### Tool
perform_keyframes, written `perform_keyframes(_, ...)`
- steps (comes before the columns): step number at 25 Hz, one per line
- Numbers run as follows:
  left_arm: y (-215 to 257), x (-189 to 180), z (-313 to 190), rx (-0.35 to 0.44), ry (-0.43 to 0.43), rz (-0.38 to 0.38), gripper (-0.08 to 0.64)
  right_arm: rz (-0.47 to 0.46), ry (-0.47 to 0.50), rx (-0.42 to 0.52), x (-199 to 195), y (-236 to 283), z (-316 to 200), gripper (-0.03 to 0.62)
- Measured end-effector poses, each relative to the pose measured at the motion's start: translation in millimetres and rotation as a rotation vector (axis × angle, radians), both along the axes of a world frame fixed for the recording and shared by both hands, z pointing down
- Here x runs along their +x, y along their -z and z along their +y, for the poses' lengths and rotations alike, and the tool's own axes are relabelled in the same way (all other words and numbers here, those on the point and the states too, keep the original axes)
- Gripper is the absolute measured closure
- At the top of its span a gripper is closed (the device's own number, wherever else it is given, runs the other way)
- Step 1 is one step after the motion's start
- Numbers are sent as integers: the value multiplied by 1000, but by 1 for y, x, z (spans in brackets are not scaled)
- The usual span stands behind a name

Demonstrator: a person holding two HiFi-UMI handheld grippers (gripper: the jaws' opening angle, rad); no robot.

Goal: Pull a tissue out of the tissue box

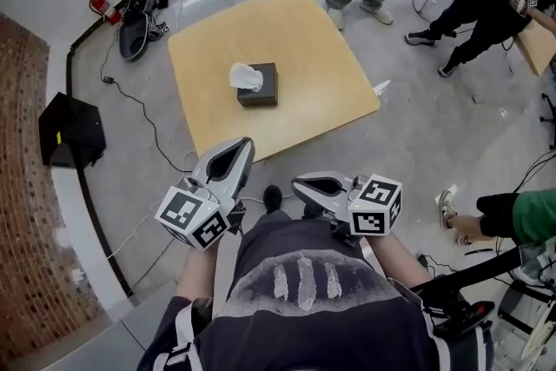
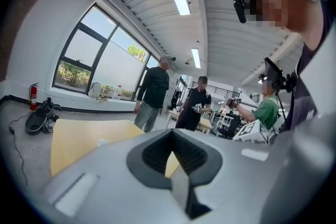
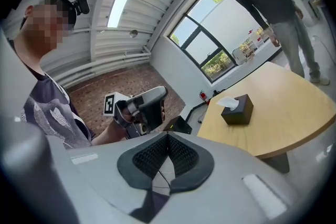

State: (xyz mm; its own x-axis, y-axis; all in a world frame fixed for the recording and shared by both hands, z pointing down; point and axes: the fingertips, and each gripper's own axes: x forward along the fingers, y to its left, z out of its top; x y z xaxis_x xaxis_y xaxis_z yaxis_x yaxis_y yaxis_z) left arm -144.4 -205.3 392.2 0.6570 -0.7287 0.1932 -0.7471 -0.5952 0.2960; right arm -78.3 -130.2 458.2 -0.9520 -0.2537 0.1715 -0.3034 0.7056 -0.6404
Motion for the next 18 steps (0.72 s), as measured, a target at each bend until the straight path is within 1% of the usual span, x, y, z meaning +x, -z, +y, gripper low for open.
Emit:
perform_keyframes(2, -3, -2, -6, -4, -6, -2, 557, 4, 1, 15, -5, 1, -4, 594)
perform_keyframes(5, -8, 0, -15, -6, -13, -15, 557, 28, -2, 68, -5, 0, -6, 594)
perform_keyframes(7, -11, 7, -18, -9, -14, -25, 557, 33, -15, 91, 4, 1, -7, 594)
perform_keyframes(9, -11, 18, -19, -11, -9, -43, 557, 4, -28, 87, 17, 7, -8, 594)
perform_keyframes(11, -8, 25, -19, -9, 12, -63, 557, -26, -23, 76, 26, 13, -6, 594)
perform_keyframes(13, -8, 30, -18, -13, 43, -71, 557, -32, 1, 73, 32, 14, -5, 594)
perform_keyframes(18, -19, 23, -16, -57, 107, -72, 557, -38, 50, 82, 34, 14, -4, 594)
